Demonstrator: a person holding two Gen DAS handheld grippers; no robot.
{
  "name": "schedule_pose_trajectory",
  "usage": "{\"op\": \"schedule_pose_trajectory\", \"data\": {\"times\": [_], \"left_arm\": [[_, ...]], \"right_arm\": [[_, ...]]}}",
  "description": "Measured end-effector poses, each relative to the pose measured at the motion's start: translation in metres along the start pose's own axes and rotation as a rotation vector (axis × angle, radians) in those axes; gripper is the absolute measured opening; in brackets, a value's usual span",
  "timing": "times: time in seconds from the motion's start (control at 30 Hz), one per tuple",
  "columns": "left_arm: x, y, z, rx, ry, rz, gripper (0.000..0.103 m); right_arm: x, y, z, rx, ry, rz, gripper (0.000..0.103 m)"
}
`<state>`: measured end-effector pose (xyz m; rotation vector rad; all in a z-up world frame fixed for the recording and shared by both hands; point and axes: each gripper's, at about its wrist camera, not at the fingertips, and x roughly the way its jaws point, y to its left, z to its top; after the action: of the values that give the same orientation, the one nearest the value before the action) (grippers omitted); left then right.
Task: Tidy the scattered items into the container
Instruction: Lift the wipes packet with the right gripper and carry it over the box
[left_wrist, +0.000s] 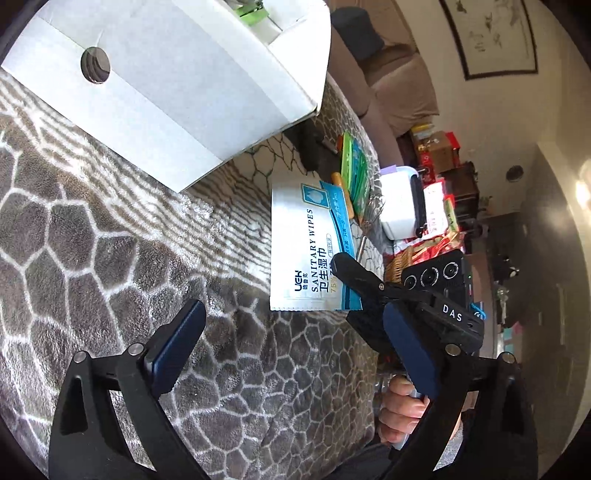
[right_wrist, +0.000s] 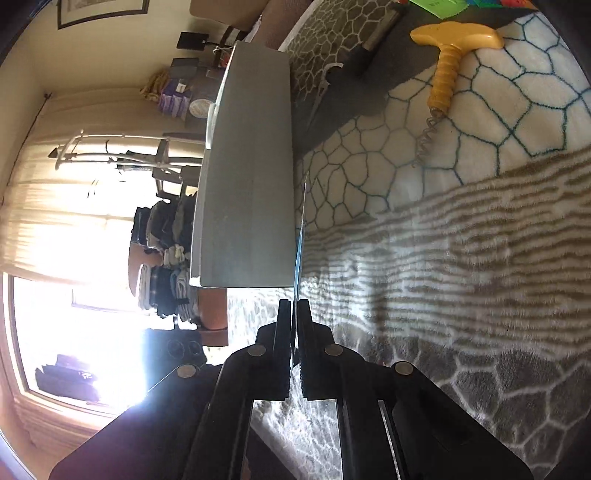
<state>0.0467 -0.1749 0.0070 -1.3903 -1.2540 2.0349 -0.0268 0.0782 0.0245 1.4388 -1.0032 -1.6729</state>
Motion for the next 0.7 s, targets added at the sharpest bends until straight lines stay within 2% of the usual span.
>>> {"op": "schedule_pose_trajectory", "data": {"times": [0.03,0.07,0.1,0.17,0.3,0.33,0.37,0.4,0.5,0.57,0.7], "left_arm": [[0.002,0.003,0.000,-0.024,0.005,-0.015,0.095],[0.004,0.007,0.000,-0.059,0.010,-0.028,0.087],[0.007,0.010,0.000,-0.098,0.013,-0.050,0.074],[0.009,0.013,-0.002,-0.142,0.007,-0.098,0.073],[0.006,0.008,-0.001,-0.130,-0.012,-0.134,0.071],[0.005,0.007,-0.001,-0.134,-0.018,-0.153,0.065],[0.005,0.006,-0.001,-0.136,-0.027,-0.168,0.044],[0.003,0.004,-0.001,-0.135,-0.035,-0.174,0.030],[-0.006,-0.001,0.001,-0.136,-0.061,-0.184,0.016],[-0.015,-0.001,0.005,-0.135,-0.077,-0.197,0.009],[-0.034,-0.007,0.015,-0.124,-0.103,-0.219,0.009]], "right_arm": [[0.000,0.004,-0.002,-0.002,0.000,0.001,0.004],[-0.001,0.006,-0.004,-0.002,0.001,0.004,0.004],[-0.002,0.008,-0.007,0.002,0.004,0.024,0.004],[-0.005,0.014,-0.016,-0.001,0.009,0.048,0.004],[-0.006,0.028,-0.038,-0.008,0.052,0.091,0.004],[-0.005,0.032,-0.043,-0.014,0.063,0.099,0.004],[-0.004,0.038,-0.047,-0.027,0.073,0.097,0.004],[-0.003,0.043,-0.050,-0.041,0.081,0.090,0.005],[-0.001,0.050,-0.054,-0.056,0.095,0.082,0.006],[0.001,0.053,-0.054,-0.062,0.099,0.076,0.008],[0.006,0.070,-0.049,-0.092,0.104,0.077,0.008]]}}
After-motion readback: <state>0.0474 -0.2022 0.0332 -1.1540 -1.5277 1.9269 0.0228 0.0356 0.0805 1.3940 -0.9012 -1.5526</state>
